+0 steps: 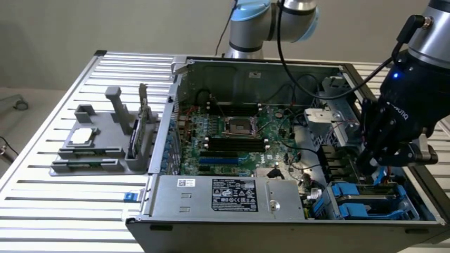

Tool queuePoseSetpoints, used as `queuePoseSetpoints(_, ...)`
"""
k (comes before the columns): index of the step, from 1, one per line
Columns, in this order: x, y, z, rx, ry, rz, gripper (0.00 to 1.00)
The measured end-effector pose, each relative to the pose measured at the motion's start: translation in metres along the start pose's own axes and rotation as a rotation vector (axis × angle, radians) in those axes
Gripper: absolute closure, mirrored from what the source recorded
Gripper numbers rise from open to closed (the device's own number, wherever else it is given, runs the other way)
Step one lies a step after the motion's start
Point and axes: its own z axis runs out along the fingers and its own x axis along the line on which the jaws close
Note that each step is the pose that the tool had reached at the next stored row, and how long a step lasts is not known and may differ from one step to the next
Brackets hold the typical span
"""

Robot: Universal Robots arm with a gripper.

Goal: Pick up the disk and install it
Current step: 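Insert the second disk wire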

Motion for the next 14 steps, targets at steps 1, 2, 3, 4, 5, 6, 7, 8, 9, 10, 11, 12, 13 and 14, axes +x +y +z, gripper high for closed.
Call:
queuePoseSetpoints(1, -0.0007, 0.0001, 0.0006, 0.0007, 0.0, 0.0, 0.84)
queuePoseSetpoints(2, -0.0012, 0.0004, 0.0009, 0.0015, 0.0001, 0.0, 0.84)
queuePoseSetpoints(3, -0.0016, 0.0008, 0.0011, 0.0023, -0.0001, 0.0, 0.84)
queuePoseSetpoints(4, -0.0021, 0.0011, 0.0013, 0.0033, -0.0001, 0.0, 0.84)
queuePoseSetpoints(5, -0.0025, 0.0015, 0.0014, 0.0047, -0.0002, -0.001, 0.84)
queuePoseSetpoints(6, -0.0029, 0.0021, 0.0014, 0.0063, -0.0004, -0.001, 0.84)
queuePoseSetpoints(7, -0.0034, 0.0026, 0.0015, 0.0081, -0.0004, -0.001, 0.84)
queuePoseSetpoints(8, -0.0038, 0.0031, 0.0017, 0.0098, -0.0003, -0.001, 0.84)
queuePoseSetpoints(9, -0.0042, 0.0037, 0.0019, 0.0117, -0.0005, -0.002, 0.84)
queuePoseSetpoints(10, -0.0047, 0.0042, 0.0022, 0.0136, -0.0005, -0.002, 0.84)
queuePoseSetpoints(11, -0.0052, 0.0047, 0.0025, 0.0153, -0.0006, -0.002, 0.84)
queuePoseSetpoints(12, -0.0058, 0.0052, 0.0031, 0.0169, -0.0007, -0.002, 0.84)
queuePoseSetpoints(13, -0.0063, 0.0058, 0.0037, 0.0187, -0.0008, -0.002, 0.84)
queuePoseSetpoints(14, -0.0069, 0.0064, 0.0044, 0.0204, -0.0008, -0.003, 0.84)
